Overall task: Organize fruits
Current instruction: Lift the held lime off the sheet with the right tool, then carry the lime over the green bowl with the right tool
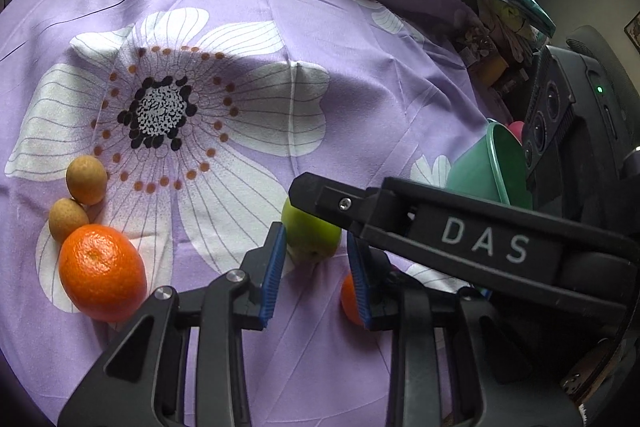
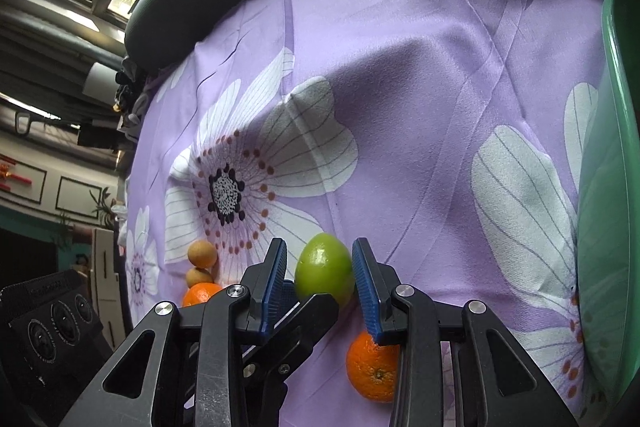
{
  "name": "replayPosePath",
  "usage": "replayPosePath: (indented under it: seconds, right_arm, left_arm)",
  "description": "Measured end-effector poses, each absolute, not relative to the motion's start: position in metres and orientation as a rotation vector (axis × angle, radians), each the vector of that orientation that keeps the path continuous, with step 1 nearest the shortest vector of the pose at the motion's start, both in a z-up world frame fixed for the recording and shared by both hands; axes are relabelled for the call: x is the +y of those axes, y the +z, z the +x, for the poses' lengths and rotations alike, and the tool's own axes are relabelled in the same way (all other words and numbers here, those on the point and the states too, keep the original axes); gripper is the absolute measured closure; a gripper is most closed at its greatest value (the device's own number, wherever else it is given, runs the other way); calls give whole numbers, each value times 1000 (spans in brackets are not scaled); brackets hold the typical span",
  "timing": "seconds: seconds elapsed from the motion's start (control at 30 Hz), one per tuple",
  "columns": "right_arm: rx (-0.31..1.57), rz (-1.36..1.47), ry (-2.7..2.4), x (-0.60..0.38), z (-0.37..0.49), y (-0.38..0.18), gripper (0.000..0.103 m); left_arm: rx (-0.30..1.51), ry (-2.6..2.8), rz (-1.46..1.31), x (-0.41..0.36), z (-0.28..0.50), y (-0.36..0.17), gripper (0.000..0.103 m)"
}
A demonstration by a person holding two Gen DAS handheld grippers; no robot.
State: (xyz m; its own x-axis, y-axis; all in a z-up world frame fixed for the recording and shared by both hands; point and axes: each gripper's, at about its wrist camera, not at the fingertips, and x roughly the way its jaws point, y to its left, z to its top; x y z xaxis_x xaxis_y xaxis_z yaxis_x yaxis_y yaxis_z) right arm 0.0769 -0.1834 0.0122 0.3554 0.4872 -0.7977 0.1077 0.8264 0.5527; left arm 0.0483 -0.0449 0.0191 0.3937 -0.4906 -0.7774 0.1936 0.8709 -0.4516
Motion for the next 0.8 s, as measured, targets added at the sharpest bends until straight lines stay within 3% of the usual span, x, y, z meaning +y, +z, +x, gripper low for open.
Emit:
replayPosePath:
  seconds: [0.8]
  right_arm:
    - [1208,615,286,-186,80,7,69]
  left_arm:
    - [1082,-460,-290,-49,51,18,73]
